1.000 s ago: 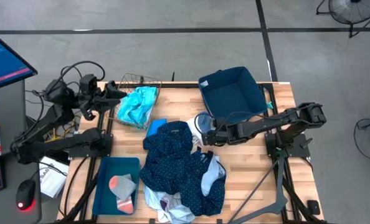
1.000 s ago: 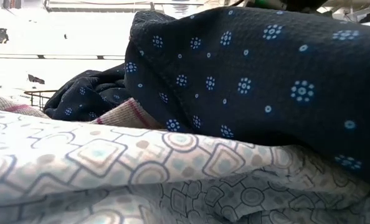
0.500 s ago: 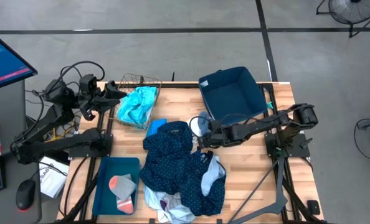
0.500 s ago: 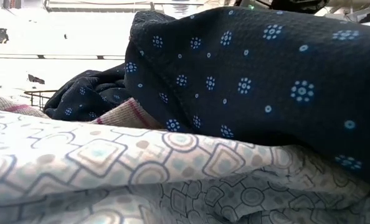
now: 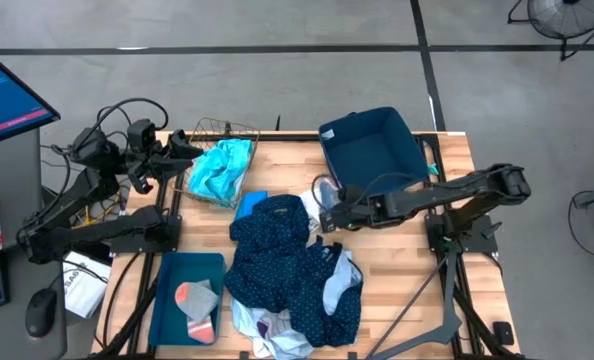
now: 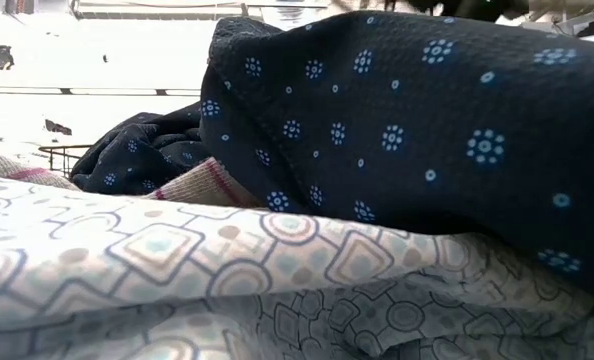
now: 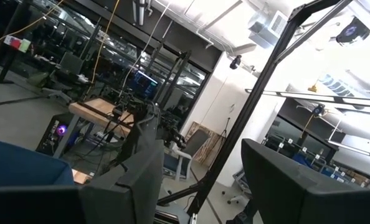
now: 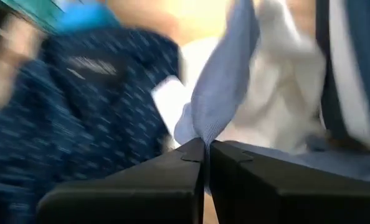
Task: Pick & Place Cloths
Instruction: Put the blue sock into the blue bin
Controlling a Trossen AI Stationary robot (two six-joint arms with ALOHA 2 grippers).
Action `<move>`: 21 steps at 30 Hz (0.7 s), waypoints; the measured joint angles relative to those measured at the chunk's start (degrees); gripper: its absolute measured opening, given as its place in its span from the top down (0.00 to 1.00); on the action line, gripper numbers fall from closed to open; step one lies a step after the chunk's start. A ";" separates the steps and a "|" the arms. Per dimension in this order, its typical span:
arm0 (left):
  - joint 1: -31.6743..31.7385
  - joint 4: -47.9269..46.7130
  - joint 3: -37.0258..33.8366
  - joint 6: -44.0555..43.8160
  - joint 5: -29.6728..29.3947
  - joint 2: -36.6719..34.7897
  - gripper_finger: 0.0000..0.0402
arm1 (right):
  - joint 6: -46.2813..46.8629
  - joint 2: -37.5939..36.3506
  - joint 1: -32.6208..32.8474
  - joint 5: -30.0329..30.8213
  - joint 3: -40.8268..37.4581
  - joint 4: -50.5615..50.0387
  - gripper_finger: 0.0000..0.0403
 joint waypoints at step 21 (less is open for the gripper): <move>-6.99 0.03 -0.01 13.91 1.31 6.22 0.50 | -17.60 -9.08 2.81 8.48 15.02 -0.79 1.00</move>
